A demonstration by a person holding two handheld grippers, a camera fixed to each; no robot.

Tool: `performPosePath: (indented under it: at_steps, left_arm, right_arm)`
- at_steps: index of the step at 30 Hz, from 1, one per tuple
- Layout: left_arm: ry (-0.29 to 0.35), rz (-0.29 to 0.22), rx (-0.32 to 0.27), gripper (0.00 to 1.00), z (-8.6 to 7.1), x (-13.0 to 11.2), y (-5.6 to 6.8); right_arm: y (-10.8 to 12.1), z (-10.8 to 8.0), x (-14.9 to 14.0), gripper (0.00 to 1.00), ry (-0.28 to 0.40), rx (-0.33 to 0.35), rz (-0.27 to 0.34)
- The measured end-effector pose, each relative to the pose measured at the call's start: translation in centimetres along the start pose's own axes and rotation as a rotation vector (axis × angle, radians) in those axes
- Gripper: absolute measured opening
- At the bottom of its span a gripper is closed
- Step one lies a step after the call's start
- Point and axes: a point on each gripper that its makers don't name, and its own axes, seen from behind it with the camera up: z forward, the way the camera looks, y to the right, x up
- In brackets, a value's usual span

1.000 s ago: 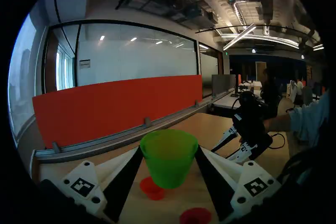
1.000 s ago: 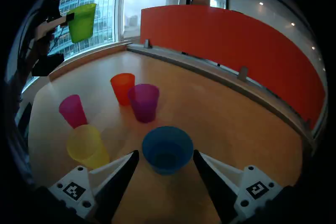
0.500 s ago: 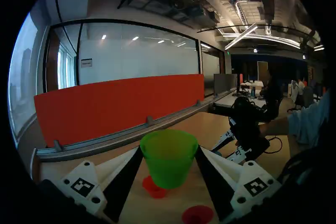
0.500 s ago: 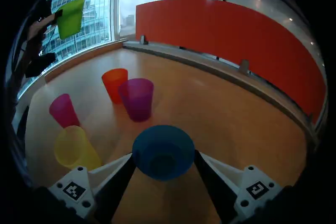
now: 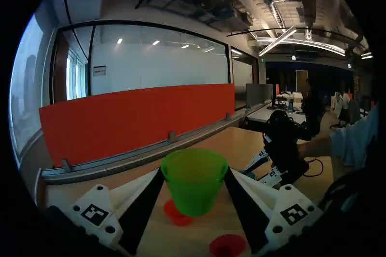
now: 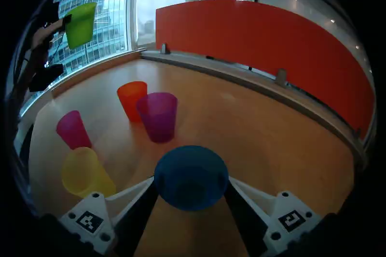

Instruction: Pour water

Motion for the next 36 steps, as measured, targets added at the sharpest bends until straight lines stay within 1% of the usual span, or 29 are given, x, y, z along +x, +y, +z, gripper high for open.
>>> performPosePath:
  at_steps: [6, 15, 29, 36]
  left_arm:
    - [-0.003, -0.003, 0.000, 0.88, 0.0, -0.2, -0.1]
    - [0.002, -0.011, -0.004, 0.88, -0.3, -0.4, 0.2]
    - [0.008, -0.023, -0.009, 0.88, -0.5, -1.1, 1.2]
    - [0.017, -0.035, -0.019, 0.88, -0.5, -1.3, 1.9]
  right_arm:
    - [0.0, -0.8, 0.9, 0.90, 0.028, -0.002, 0.001]
    - [-0.5, -3.1, 3.5, 0.90, 0.098, -0.006, -0.016]
    - [-2.5, -7.0, 8.3, 0.90, 0.236, 0.005, -0.041]
    - [-3.1, -8.4, 10.0, 0.90, 0.290, 0.005, -0.062]
